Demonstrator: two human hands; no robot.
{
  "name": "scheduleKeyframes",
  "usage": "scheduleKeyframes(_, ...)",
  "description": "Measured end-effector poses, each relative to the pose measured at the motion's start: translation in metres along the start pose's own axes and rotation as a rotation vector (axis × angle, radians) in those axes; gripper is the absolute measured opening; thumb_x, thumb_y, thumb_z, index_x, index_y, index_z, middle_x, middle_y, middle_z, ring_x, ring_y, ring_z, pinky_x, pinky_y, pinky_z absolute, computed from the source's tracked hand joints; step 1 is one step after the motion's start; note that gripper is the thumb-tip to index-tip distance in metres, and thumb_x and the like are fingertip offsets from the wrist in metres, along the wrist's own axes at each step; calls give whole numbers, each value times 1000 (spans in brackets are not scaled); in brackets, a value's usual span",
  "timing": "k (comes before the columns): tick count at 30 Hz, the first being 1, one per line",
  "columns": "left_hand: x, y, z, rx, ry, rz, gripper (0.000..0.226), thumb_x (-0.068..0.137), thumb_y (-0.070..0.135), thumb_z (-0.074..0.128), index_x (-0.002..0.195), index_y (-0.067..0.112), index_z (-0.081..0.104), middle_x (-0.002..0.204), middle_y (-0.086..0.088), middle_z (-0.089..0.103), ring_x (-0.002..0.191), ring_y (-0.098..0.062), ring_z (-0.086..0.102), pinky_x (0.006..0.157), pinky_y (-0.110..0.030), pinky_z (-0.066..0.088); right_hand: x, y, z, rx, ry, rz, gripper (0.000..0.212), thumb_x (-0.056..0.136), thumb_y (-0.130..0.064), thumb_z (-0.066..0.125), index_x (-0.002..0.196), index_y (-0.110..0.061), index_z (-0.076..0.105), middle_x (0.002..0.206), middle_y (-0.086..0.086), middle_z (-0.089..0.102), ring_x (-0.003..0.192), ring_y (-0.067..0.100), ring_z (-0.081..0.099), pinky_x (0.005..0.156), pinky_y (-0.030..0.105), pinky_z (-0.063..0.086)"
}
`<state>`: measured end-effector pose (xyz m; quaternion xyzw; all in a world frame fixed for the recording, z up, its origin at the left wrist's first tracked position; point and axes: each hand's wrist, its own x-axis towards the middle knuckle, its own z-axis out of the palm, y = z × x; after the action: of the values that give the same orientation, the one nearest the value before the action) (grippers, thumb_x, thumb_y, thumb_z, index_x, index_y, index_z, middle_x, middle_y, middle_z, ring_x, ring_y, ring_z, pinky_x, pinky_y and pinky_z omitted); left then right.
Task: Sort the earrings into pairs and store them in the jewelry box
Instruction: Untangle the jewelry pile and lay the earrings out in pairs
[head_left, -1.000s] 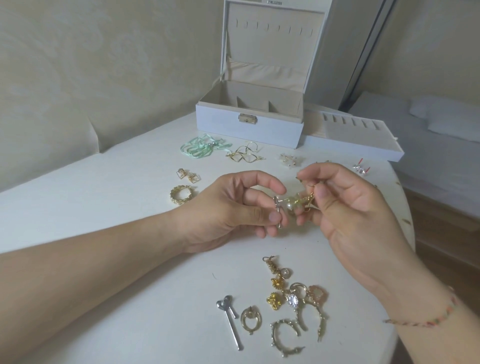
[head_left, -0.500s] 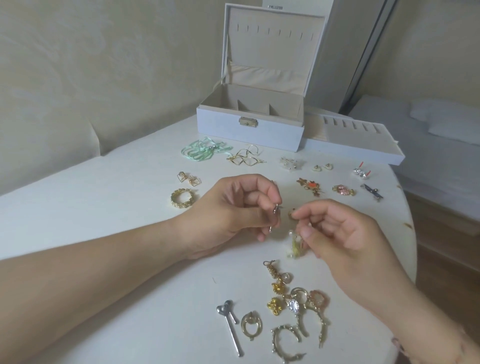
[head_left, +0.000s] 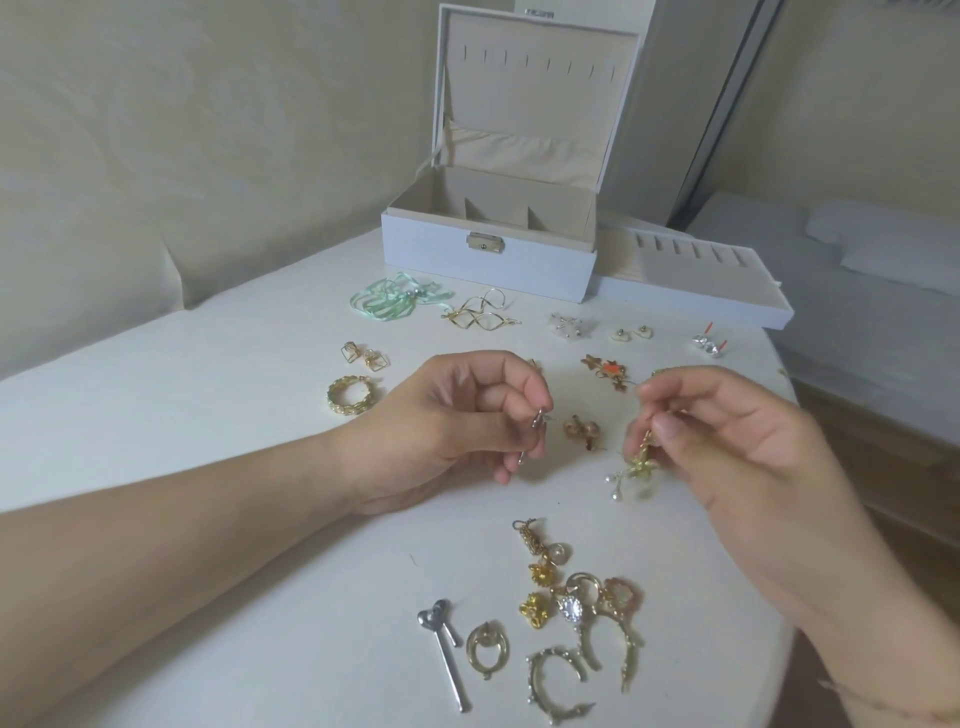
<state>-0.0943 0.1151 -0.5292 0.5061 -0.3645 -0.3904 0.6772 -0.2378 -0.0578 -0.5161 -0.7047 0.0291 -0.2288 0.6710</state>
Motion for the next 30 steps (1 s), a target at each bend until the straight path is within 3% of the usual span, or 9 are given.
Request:
scheduleKeyframes(3,-1,0,0,22,-15,6,18,69,6,70,85,11,66,71,-12,62,55,-18,52,53,-26,47,12,-7,-20,23,125,-25,19,69,-25,66,88,-19,70,75,3,65,76,22,61,74,29,53)
scheduleKeyframes(5,-1,-1,0,37,-30,6,18,70,7,70,86,12,66,71,-12,61,56,-17,52,54,-26,46,22,-7,-39,75,197,-17,11,83,-10,59,91,-14,65,74,1,63,73,21,64,73,30,56)
scheduleKeyframes(7,-1,-1,0,51,-39,6,18,70,6,71,87,11,66,71,-12,61,56,-17,53,54,-26,46,29,-3,-55,93,245,23,22,93,3,46,93,-11,63,75,-1,60,68,20,63,69,31,57)
scheduleKeyframes(12,-2,0,2,126,-47,16,20,77,-7,61,86,10,64,70,-10,62,58,-15,57,54,-25,45,29,21,-75,-224,312,93,29,94,8,48,90,-15,66,84,5,61,68,17,57,65,26,51)
scheduleKeyframes(15,-2,0,2,171,-69,14,23,77,-6,62,84,16,67,71,-8,63,59,-16,55,56,-24,45,30,26,-73,-346,305,38,32,92,12,50,88,-16,67,79,5,60,63,10,55,60,17,48)
scheduleKeyframes(18,-2,0,2,170,-88,12,19,75,1,70,85,18,68,71,-6,63,61,-17,55,56,-23,45,31,31,-72,-518,276,-31,31,91,9,55,87,-20,67,82,4,64,65,4,59,63,11,48)
scheduleKeyframes(22,-2,0,2,159,-89,3,17,73,9,70,87,17,68,72,-5,63,64,-20,55,56,-23,45,33,38,-77,-650,254,-45,34,89,-1,62,78,-32,68,81,-6,69,74,8,62,71,17,50)
scheduleKeyframes(24,-2,0,2,159,-91,2,17,73,9,70,88,17,68,72,-4,63,67,-23,54,56,-23,45,34,41,-79,-708,236,-25,30,89,-6,63,79,-34,68,83,-11,70,75,13,64,73,24,50)
scheduleKeyframes(30,-3,1,3,190,-89,10,27,77,-7,66,85,19,68,72,-4,63,63,-16,55,55,-22,45,37,37,-74,-917,173,-55,21,89,-8,62,84,-28,67,90,-12,67,79,16,63,70,9,42)
